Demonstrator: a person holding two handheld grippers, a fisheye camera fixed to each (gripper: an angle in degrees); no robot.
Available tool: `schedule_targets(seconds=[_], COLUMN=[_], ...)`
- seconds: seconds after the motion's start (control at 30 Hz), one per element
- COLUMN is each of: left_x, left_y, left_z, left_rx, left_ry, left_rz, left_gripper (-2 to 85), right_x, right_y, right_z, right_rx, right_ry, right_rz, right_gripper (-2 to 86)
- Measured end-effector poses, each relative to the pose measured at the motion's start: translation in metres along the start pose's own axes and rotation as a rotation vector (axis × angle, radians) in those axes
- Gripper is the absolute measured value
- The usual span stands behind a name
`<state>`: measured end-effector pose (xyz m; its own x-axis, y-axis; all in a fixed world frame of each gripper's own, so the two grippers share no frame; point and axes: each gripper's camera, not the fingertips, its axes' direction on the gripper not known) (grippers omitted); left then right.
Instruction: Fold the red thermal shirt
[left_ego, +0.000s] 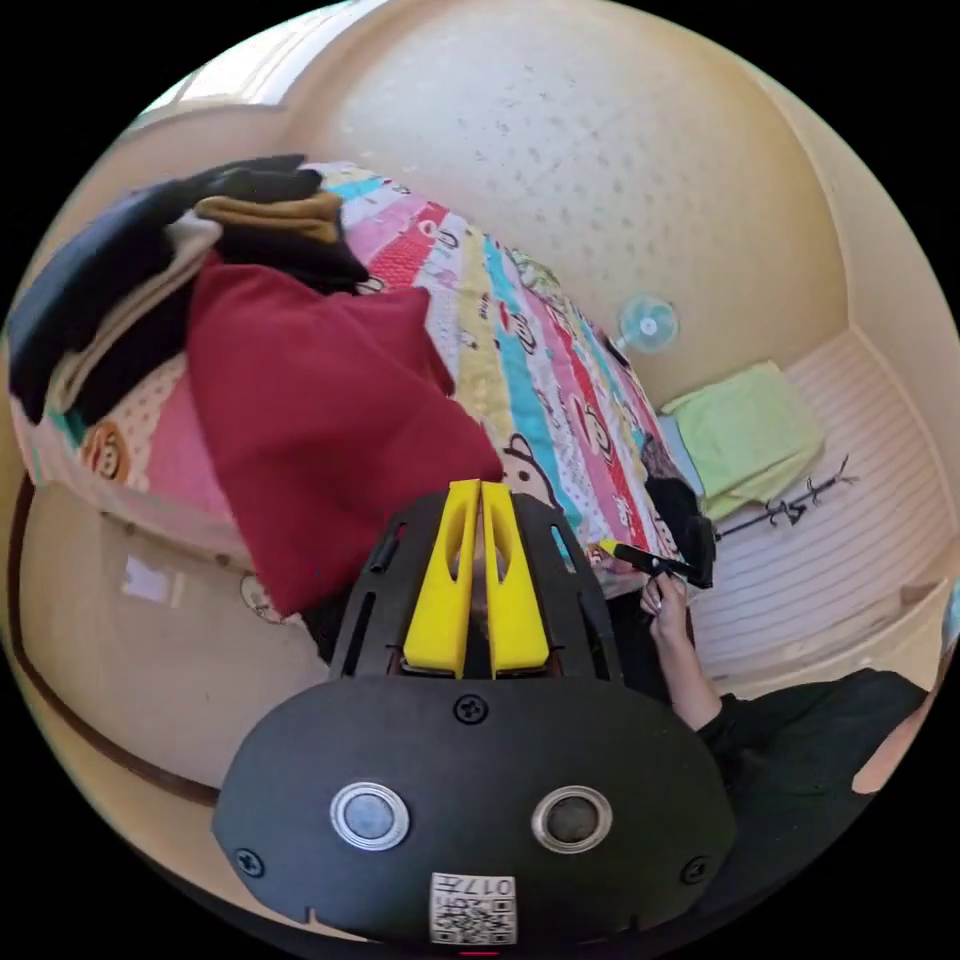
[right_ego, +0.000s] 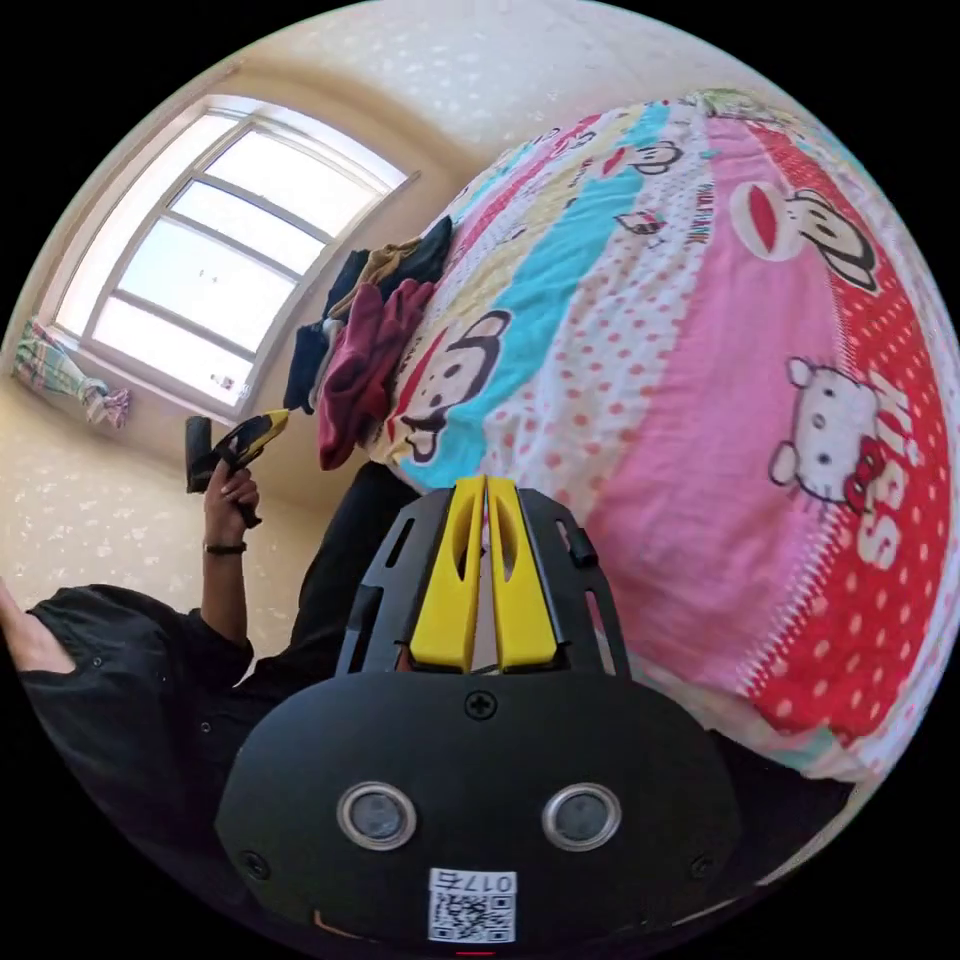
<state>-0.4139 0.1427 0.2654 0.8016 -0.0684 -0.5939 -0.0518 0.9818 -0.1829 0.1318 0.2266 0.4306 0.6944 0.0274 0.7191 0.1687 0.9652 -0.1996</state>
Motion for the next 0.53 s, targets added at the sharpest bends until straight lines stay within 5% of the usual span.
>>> schedule_targets(seconds=[0.13, 0.27, 0.37, 0.53], left_x=[0.087, 0.157, 0.161, 0.146], left_y=[-0.056, -0.107, -0.115, -0.11], left_z=[0.099, 0.184, 0.274, 0.28], left_rx=[-0.23, -0.296, -0.511, -0.425], left_ry=[0.012, -0.202, -0.312, -0.2], left_rz=[0.205, 0.275, 0.246, 0.118], left_gripper=[-1.0, -1.0, -1.0, -1.0], right_x=[0.086, 0.139, 0.187, 0.279], right_y=[0.052, 0.111, 0.166, 0.244], right_z=[-0.11, -0.199, -0.245, -0.295], right_rx=[0.145, 0.303, 0.386, 0.468], right_ry=[0.155, 0.194, 0.159, 0.05], right_rz=[0.251, 0.391, 0.483, 0.576], right_gripper=[0.5, 0.5, 0.6, 1.4])
